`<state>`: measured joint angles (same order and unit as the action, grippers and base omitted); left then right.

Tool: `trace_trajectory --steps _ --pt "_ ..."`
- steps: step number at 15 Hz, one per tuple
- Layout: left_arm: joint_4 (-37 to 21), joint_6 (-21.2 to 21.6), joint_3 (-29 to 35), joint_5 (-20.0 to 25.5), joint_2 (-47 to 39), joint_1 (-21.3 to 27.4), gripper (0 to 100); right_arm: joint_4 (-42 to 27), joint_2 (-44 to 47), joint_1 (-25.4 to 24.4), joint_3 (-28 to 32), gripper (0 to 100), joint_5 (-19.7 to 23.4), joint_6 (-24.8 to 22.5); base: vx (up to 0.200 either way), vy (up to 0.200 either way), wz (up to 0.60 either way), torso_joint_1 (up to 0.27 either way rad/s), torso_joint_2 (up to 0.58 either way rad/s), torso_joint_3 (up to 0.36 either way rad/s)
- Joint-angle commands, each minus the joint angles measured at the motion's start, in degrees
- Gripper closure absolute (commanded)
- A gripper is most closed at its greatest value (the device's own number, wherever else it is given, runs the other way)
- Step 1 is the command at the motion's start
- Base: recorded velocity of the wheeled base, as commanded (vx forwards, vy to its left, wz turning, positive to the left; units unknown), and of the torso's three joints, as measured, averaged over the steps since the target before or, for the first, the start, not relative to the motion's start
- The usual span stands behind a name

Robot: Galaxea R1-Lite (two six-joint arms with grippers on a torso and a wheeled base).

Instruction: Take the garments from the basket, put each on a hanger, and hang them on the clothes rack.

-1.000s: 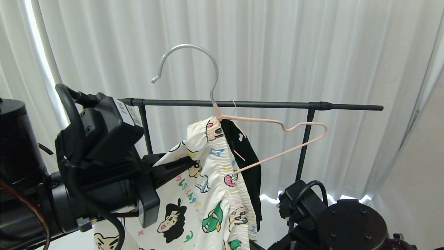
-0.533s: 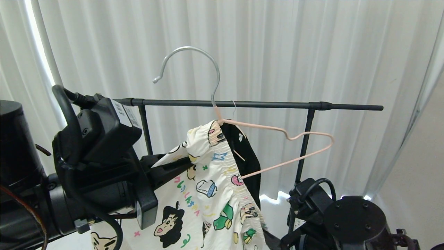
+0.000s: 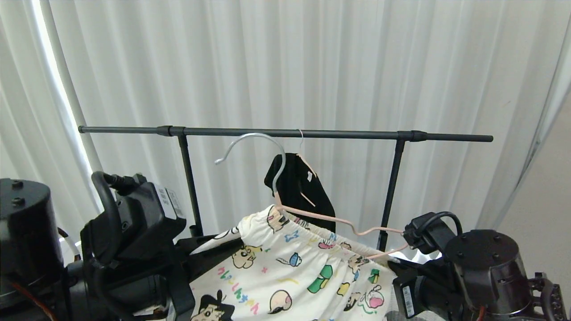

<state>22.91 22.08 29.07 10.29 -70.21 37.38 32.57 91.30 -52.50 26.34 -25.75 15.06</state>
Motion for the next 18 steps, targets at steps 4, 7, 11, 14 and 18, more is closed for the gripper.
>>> trace_trajectory --steps 4,7,11,14,18 --pt "-0.05 0.07 -7.1 -0.01 2.27 -0.11 100 0.03 -3.58 4.96 -0.15 100 0.08 -2.31 0.0 0.0 0.0 0.0 0.0 0.0" --pt "-0.14 2.97 -8.68 -0.71 0.6 -0.37 100 -0.05 -6.13 4.69 -0.06 100 0.35 -4.51 0.0 0.0 0.0 0.0 0.0 0.0" --pt "-0.05 4.73 -3.76 -10.03 -6.61 -1.78 100 -2.95 -8.85 -2.16 0.29 100 0.87 -10.4 0.0 0.0 0.0 0.0 0.0 0.0" --pt "-0.05 -0.63 -1.3 -11.61 -7.49 -1.78 100 -7.17 -9.38 -6.38 0.55 100 0.87 -10.4 0.0 0.0 0.0 0.0 0.0 0.0" --pt "0.03 -2.48 -1.48 -11.52 -6.52 -1.43 100 -7.79 -9.38 -6.65 0.46 0 0.7 -11.01 0.0 0.0 0.0 0.0 0.0 0.0"
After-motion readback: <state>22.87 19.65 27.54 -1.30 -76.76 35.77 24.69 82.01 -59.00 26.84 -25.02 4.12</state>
